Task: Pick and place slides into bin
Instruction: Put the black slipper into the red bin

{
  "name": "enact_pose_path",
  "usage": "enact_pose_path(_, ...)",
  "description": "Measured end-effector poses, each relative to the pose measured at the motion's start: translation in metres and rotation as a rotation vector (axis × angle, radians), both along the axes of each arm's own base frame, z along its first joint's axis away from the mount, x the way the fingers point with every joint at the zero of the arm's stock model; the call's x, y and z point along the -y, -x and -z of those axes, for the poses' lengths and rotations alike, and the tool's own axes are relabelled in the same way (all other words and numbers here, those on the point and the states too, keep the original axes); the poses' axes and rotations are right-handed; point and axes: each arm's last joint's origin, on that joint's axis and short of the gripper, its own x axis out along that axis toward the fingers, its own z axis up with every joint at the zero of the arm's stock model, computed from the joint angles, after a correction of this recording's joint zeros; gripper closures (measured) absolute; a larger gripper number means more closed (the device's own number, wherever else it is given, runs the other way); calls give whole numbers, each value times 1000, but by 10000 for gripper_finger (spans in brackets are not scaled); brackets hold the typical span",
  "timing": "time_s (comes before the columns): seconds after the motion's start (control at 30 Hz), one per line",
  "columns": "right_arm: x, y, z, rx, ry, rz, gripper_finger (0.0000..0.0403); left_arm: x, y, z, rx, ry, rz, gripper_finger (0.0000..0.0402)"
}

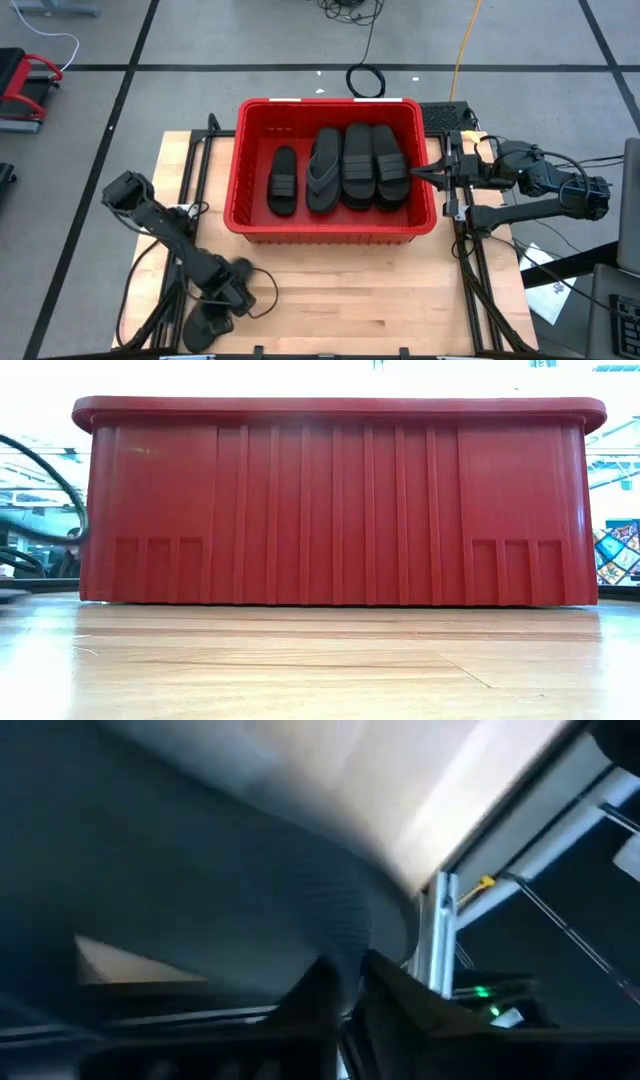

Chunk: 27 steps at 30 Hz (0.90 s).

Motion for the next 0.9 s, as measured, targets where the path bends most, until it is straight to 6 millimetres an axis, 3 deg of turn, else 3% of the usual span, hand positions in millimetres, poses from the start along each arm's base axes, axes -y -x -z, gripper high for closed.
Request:
enact_pose_path(0.07, 0, 0, 0, 1, 4, 0, 403, 0, 0, -6, 32, 28, 1, 385)
enact_pose_path(0.23, 0, 0, 0, 1, 9, 0, 403, -4, 1, -39, 258, 104, -25, 390)
enact_pose_path(0.53, 0, 0, -2, 25, 12, -2, 403, -30, 11, -154, 952, 164, -186, 399)
enact_pose_path(0.73, 0, 0, -3, 28, -1, -2, 403, -69, 17, -231, 1336, -68, -197, 400)
enact_pose_path(0.9, 0, 0, -3, 31, -11, -2, 403, -120, 19, -273, 1447, -368, -112, 400)
